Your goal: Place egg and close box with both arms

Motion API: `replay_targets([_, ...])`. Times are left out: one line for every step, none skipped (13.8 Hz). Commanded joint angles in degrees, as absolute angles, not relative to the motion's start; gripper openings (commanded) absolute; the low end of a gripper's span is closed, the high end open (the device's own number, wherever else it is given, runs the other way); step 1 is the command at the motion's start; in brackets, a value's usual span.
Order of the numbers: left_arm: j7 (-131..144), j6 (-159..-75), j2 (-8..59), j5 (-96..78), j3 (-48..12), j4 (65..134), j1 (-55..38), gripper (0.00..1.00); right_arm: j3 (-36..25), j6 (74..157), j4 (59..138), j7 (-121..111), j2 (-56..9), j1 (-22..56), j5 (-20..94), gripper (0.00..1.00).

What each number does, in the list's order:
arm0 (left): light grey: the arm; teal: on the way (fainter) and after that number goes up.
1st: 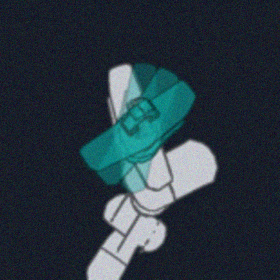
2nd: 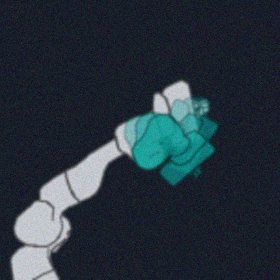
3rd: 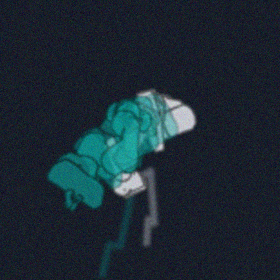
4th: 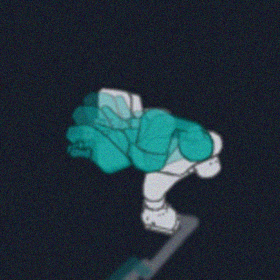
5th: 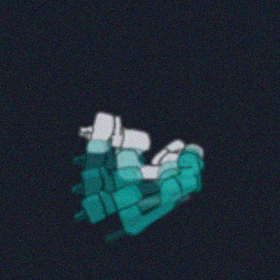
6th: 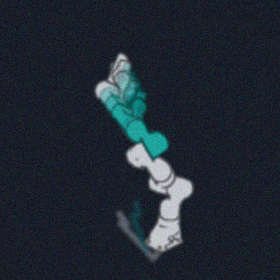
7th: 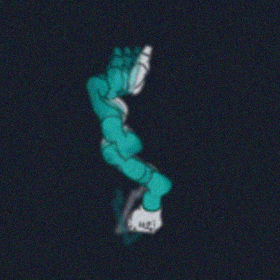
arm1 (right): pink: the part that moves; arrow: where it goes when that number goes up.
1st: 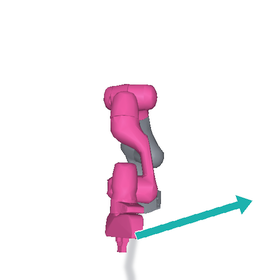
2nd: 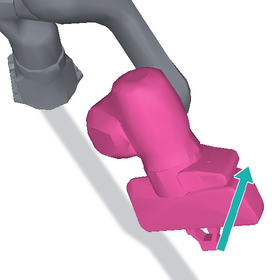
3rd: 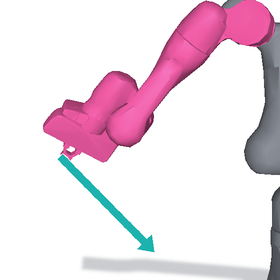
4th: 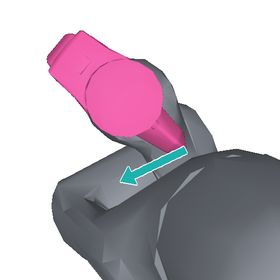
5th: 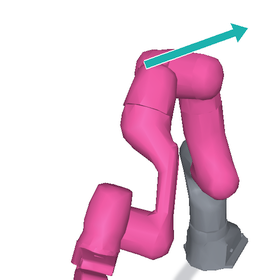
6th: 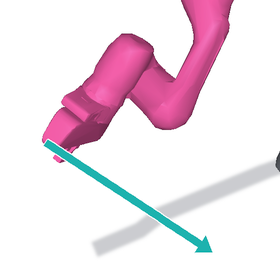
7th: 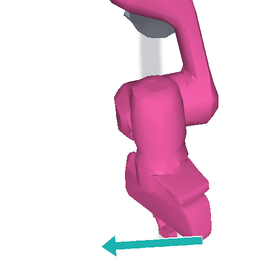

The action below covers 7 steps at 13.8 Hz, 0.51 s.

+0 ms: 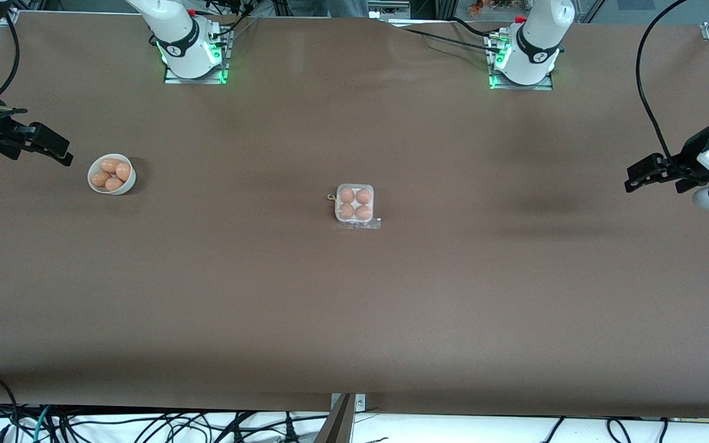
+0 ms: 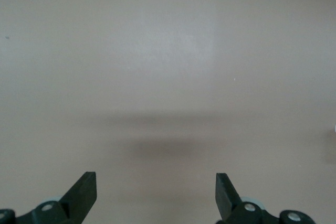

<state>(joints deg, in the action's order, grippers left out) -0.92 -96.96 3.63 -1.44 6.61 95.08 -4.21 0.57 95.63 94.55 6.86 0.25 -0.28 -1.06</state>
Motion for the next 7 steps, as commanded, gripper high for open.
replay_targets([-2.20, -95.02, 0.97, -2.29, 6.24, 97.03, -3.87, 1.00, 1.05, 95.45, 94.57, 6.68, 0.53, -0.79, -1.49, 1.00])
replay_targets([-2.20, -93.79, 0.53, -2.11, 6.33, 97.03, -3.87, 1.00, 1.05, 95.45, 94.57, 6.68, 0.53, -0.79, -1.49, 1.00])
replay_targets([-2.28, -93.17, 0.27, -1.76, 6.33, 97.03, -3.87, 1.00, 1.05, 95.36, 94.57, 6.68, 0.53, -0.79, -1.49, 1.00])
replay_targets([-2.29, -93.08, 0.18, -1.76, 6.33, 97.03, -3.78, 1.00, 1.05, 95.36, 94.57, 6.68, 0.53, -0.79, -1.49, 1.00])
replay_targets([-2.29, -93.08, 0.18, -1.76, 6.33, 97.12, -3.87, 1.00, 1.05, 95.36, 94.66, 6.68, 0.53, -0.79, -1.41, 1.00])
replay_targets([-2.29, -92.55, 0.18, -1.76, 6.33, 97.12, -3.87, 1.00, 1.05, 95.36, 94.66, 6.68, 0.53, -0.79, -1.41, 1.00])
replay_targets([-2.29, -91.94, 0.00, -1.76, 6.33, 97.12, -3.87, 1.00, 1.05, 95.45, 94.66, 6.68, 0.53, -0.79, -1.41, 1.00])
